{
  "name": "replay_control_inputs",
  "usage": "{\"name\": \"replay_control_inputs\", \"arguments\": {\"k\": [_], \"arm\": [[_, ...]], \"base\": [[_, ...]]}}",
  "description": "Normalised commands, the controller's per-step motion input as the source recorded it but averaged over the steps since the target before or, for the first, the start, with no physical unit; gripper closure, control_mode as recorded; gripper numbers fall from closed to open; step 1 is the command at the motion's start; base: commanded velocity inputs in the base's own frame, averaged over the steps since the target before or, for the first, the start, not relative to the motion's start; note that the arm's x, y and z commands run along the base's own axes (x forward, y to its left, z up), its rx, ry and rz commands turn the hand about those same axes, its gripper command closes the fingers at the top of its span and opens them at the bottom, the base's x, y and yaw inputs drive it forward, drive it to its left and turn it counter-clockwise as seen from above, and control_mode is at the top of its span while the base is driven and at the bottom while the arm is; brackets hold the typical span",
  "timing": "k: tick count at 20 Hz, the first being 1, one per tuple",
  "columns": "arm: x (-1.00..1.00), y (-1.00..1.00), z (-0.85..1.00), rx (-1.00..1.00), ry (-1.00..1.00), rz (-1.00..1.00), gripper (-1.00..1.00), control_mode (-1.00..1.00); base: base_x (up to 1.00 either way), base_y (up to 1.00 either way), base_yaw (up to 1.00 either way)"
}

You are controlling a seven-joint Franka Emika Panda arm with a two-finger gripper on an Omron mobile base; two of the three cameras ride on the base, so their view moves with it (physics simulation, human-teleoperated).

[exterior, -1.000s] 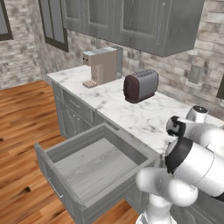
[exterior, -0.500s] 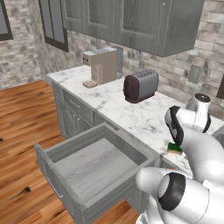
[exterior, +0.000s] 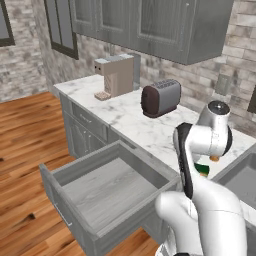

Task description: Restock the sink supplies by placing the sponge and soap dispenser on the counter and next to the sink. Make sure the soap dispenser is upright.

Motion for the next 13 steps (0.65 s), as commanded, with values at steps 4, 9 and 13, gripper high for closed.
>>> {"name": "replay_control_inputs", "arguments": {"k": [4, 9, 13], "arm": [[-0.01, 0.61, 0.08, -0.07, -0.01, 0.00, -1.00, -1.00], [0.00, 0.28, -0.02, -0.03, 0.01, 0.02, -1.00, -1.00], [0.00, 0.28, -0.01, -0.03, 0.00, 0.03, -1.00, -1.00]], "base": [[0.00, 0.00, 0.00], [0.00, 0.00, 0.00], [0.00, 0.00, 0.00]]}}
